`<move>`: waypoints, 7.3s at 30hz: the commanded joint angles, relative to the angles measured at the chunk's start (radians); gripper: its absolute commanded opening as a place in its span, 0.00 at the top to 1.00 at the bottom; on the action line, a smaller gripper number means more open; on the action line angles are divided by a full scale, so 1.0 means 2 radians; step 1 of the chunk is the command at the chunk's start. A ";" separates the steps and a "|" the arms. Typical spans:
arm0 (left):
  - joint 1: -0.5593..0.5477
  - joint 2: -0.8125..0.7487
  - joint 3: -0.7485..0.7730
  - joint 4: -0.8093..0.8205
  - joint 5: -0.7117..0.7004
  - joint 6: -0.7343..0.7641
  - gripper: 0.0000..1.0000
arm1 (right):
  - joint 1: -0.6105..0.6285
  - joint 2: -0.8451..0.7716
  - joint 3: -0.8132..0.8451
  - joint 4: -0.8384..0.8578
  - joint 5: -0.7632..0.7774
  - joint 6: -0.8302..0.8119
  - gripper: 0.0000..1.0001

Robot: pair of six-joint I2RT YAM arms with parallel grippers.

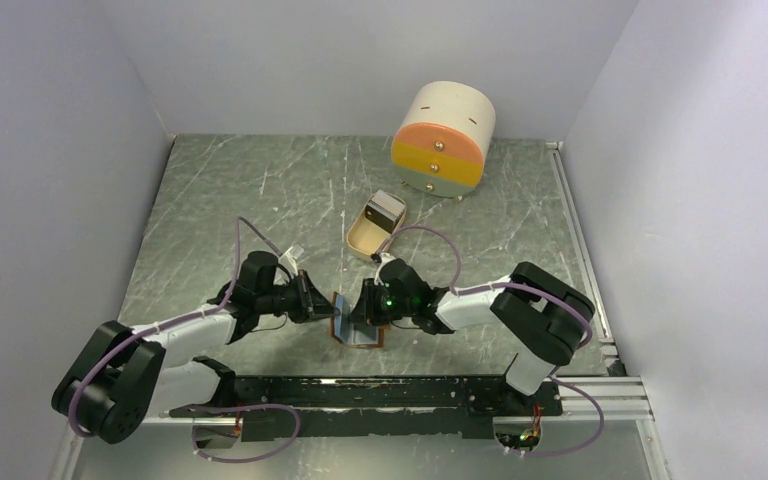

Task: Put the credit cards into the card holder
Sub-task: Insert the credit card into the card holder.

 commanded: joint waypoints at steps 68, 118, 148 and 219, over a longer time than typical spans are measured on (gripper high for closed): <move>-0.046 0.063 0.038 -0.074 -0.067 0.032 0.82 | -0.001 -0.084 -0.028 -0.108 0.076 -0.010 0.66; -0.052 0.022 -0.006 0.013 -0.015 -0.013 0.91 | 0.006 -0.015 -0.019 -0.018 0.024 -0.010 0.85; -0.052 0.046 -0.013 0.024 -0.026 -0.025 0.85 | 0.006 -0.037 -0.030 -0.017 0.026 -0.007 0.83; -0.066 0.014 0.088 -0.179 -0.107 -0.021 0.91 | 0.031 -0.097 0.026 -0.101 0.034 0.046 0.35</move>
